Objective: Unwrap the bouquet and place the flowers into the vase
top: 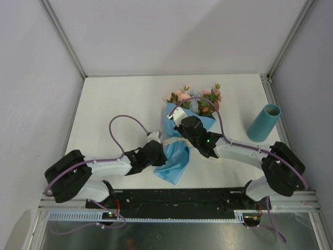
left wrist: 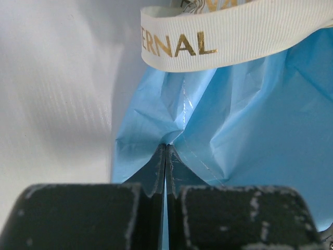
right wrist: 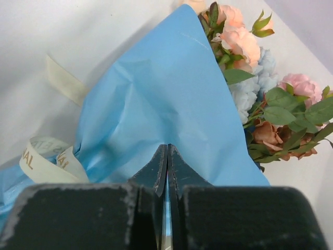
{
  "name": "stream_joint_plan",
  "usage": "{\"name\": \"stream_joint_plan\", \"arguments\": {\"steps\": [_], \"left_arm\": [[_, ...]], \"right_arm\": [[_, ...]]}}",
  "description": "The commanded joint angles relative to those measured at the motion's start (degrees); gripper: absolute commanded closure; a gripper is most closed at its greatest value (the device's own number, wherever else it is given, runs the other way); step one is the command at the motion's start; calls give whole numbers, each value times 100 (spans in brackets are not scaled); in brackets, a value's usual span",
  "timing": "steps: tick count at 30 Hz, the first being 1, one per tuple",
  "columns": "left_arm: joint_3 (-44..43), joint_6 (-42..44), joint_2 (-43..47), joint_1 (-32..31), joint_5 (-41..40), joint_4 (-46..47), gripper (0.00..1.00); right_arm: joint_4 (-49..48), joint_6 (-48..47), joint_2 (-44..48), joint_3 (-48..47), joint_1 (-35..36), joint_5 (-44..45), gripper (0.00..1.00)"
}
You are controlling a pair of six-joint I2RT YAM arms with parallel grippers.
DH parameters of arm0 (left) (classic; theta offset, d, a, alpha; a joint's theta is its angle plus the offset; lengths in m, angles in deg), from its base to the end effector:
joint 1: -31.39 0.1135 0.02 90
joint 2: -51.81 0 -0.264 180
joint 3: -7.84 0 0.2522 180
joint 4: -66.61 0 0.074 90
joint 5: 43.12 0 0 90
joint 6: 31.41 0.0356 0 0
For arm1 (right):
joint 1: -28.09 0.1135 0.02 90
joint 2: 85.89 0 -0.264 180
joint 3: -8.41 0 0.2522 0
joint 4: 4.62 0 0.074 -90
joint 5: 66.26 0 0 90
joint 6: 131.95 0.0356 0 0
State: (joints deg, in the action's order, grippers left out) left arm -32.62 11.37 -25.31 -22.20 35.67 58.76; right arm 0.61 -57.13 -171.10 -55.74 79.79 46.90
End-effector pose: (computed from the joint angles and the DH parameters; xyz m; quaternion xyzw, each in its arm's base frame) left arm 0.1487 -0.1900 0.1439 0.0133 0.9185 -0.2391 0.3147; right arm 0.2149 0.2495 0.2387 -0.3701 0.7527 0.0001 0.5444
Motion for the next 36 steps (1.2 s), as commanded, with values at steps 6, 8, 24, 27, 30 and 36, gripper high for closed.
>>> {"name": "stream_joint_plan", "arguments": {"steps": [6, 8, 24, 27, 30, 36], "left_arm": [[-164, -98, -79, -97, -186, -73, 100], [-172, -91, -69, -103, -188, -73, 100], [-210, -94, -19, -122, -184, -81, 100], [-213, -94, -19, -123, -178, -81, 100], [-213, -94, -25, -127, -177, -81, 100], [-223, -93, -37, -126, -164, -81, 100]], "right_arm": [[313, 315, 696, -78, -140, -1502, 86], [600, 376, 755, -74, -241, -2027, 74], [-288, -655, 302, 747, 524, -398, 39], [-800, -891, 16, 832, 624, 355, 42], [-1319, -1163, -211, 927, 673, 845, 45], [-1935, -1480, -575, 970, 665, 1283, 47]]}}
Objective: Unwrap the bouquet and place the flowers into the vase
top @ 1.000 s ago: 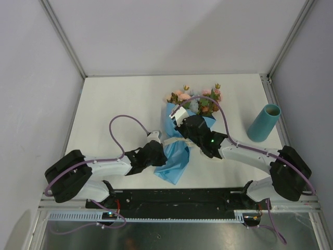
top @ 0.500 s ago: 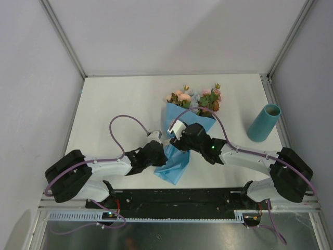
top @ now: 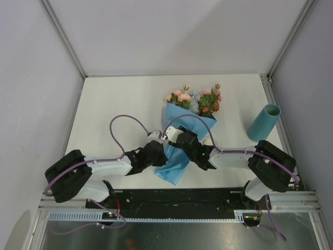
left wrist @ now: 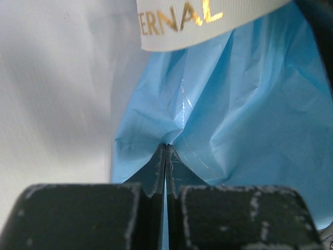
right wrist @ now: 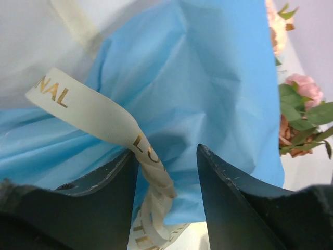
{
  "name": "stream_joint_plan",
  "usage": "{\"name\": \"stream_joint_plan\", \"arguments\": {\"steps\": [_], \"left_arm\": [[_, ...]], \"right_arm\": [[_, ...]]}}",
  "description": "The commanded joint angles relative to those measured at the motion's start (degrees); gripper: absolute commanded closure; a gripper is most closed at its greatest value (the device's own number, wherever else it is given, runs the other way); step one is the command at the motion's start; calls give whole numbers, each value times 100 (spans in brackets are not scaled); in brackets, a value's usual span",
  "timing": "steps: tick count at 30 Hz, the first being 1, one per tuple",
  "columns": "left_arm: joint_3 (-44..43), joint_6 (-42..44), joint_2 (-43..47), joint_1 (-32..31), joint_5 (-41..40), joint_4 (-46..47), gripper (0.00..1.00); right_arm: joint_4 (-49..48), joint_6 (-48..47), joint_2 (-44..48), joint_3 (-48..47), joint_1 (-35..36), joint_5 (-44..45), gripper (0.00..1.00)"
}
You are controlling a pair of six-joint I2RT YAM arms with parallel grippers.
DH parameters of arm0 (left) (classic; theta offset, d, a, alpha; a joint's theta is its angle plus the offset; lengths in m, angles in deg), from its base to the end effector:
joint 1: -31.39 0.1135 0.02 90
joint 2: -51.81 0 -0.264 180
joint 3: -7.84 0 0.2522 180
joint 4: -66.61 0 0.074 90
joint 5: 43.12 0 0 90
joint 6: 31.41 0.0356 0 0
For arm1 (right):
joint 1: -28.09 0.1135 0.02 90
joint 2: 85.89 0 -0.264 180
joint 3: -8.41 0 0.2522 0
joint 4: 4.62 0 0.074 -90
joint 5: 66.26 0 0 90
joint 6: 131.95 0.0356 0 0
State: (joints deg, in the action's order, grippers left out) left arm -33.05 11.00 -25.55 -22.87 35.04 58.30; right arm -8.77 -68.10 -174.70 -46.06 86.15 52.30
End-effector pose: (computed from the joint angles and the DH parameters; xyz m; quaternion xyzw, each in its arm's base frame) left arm 0.1475 -0.1924 0.1445 0.0138 0.9190 -0.2369 0.3150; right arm 0.1804 0.2572 0.1822 -0.4720 0.7057 -0.0728 0.5233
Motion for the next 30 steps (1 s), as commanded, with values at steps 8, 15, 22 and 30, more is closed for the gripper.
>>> {"name": "stream_joint_plan", "arguments": {"steps": [8, 15, 22, 30], "left_arm": [[-154, -133, -170, -141, -172, -40, 100], [-212, -168, -311, -208, -227, -28, 100], [-243, -180, -370, -225, -255, -27, 100], [-320, -139, -371, -225, -255, -27, 100]], "right_arm": [[-3273, -2018, -699, -102, -37, 2029, 51], [-4133, -2688, -997, -514, -257, 2203, 47], [-3622, -2297, -780, -933, -352, 2207, 38], [-1159, 236, 181, -765, -214, 594, 41]]}}
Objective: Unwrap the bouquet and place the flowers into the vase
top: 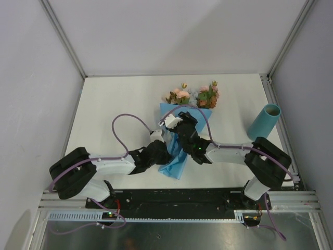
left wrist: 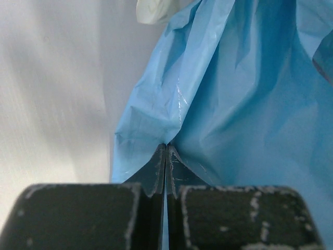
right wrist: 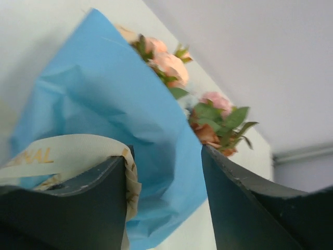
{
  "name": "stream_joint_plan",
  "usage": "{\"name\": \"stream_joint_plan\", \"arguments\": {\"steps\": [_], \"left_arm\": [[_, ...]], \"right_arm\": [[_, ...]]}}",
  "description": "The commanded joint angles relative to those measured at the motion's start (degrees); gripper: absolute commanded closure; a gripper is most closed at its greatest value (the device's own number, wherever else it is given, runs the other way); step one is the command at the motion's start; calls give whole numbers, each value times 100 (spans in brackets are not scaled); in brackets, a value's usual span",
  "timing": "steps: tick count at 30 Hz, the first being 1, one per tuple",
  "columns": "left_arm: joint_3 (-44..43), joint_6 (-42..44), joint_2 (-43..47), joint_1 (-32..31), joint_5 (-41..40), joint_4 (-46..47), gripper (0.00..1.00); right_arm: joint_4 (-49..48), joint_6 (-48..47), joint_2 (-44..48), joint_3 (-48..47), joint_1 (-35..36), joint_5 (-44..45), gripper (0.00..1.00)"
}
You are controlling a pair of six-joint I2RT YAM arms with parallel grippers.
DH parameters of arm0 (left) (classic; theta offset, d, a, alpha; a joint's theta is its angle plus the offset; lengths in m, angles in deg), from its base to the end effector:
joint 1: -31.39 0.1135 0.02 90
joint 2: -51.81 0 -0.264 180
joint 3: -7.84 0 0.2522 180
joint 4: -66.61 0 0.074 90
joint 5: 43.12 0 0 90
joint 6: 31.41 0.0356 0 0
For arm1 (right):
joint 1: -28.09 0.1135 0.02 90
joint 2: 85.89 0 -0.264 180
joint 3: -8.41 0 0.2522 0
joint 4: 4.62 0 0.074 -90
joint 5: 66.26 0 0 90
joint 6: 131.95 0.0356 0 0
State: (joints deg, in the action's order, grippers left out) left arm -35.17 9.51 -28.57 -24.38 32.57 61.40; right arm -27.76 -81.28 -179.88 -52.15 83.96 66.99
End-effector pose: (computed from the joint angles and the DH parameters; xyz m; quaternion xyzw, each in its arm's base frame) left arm 0.1514 -0.2069 0.1473 0.0030 0.9098 -0.2467 0.3337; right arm 0.2150 0.2737 0.2201 -0.3677 0.6556 -0.1943 0.6302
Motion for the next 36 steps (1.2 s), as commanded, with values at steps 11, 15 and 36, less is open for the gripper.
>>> {"name": "stream_joint_plan", "arguments": {"steps": [11, 15, 36], "left_arm": [[-129, -3, -138, -75, -10, -326, 100], [-140, -6, -144, -75, -15, -312, 100], [-217, 33, -24, -92, -25, -285, 100]], "right_arm": [[951, 2836, 1166, 24, -240, -1144, 60], [1362, 3505, 1316, -8, -406, -1286, 54], [4243, 5853, 2033, -347, -1492, -4767, 80]]}}
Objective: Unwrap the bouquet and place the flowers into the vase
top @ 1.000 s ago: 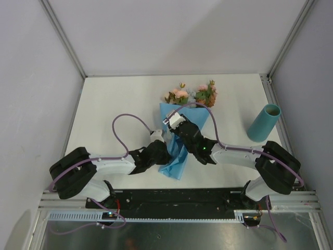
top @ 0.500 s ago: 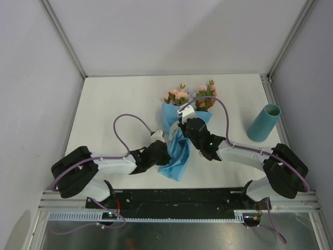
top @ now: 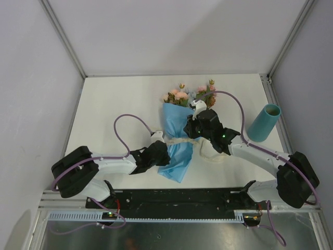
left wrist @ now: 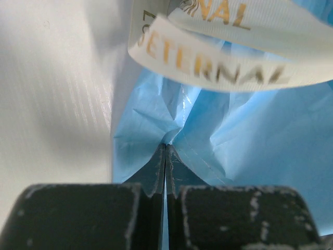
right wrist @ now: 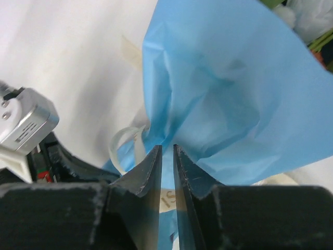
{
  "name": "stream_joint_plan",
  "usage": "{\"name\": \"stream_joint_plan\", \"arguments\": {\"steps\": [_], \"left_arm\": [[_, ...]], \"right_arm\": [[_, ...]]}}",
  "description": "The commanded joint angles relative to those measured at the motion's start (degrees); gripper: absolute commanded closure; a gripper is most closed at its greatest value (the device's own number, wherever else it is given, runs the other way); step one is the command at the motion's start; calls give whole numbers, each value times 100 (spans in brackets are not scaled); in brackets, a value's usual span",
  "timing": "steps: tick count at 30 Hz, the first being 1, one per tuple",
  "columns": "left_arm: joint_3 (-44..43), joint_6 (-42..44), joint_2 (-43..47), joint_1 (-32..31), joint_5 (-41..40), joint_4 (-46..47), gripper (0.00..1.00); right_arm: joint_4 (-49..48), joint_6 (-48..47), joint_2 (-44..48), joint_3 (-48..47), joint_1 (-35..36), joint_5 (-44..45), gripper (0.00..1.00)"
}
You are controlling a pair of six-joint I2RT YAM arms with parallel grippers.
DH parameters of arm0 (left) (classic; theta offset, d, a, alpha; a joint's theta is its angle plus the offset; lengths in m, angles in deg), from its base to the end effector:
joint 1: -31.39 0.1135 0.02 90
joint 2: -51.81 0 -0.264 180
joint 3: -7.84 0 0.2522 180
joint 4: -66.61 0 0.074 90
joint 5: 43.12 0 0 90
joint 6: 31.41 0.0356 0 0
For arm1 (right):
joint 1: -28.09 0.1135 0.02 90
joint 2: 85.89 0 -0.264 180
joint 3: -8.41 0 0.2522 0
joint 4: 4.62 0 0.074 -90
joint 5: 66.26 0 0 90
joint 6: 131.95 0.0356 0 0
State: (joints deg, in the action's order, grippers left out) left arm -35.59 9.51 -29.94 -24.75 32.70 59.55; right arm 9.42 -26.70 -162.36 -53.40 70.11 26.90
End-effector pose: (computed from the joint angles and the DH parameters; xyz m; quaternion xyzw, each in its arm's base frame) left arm 0.1500 -0.2079 0.1412 0.0098 0.9192 -0.2300 0.3195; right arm 0.2229 0.1982 0.2537 -0.1854 0.8399 0.2234 0.4586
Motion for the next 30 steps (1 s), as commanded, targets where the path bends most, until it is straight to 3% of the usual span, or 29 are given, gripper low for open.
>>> {"name": "stream_joint_plan", "arguments": {"steps": [1, 9, 14, 19, 25, 30], "left_arm": [[-182, 36, 111, -55, -35, -99, 100], [-180, 26, 162, -63, -18, -107, 100], [-179, 38, 185, -64, -15, -107, 100], [-217, 39, 135, -66, -20, -108, 100], [-234, 36, 47, -94, -37, -99, 100], [-208, 7, 52, -111, -55, -99, 100]], "right_arm": [[592, 394, 303, -218, -124, -796, 78], [755, -115, 278, -210, -247, -1670, 60], [1106, -284, 316, -202, -515, -1741, 60], [1264, 1223, 619, -87, -684, -1022, 50], [1319, 3041, 827, 69, -264, 92, 54], [1270, 3864, 943, 200, -88, 609, 57]]}}
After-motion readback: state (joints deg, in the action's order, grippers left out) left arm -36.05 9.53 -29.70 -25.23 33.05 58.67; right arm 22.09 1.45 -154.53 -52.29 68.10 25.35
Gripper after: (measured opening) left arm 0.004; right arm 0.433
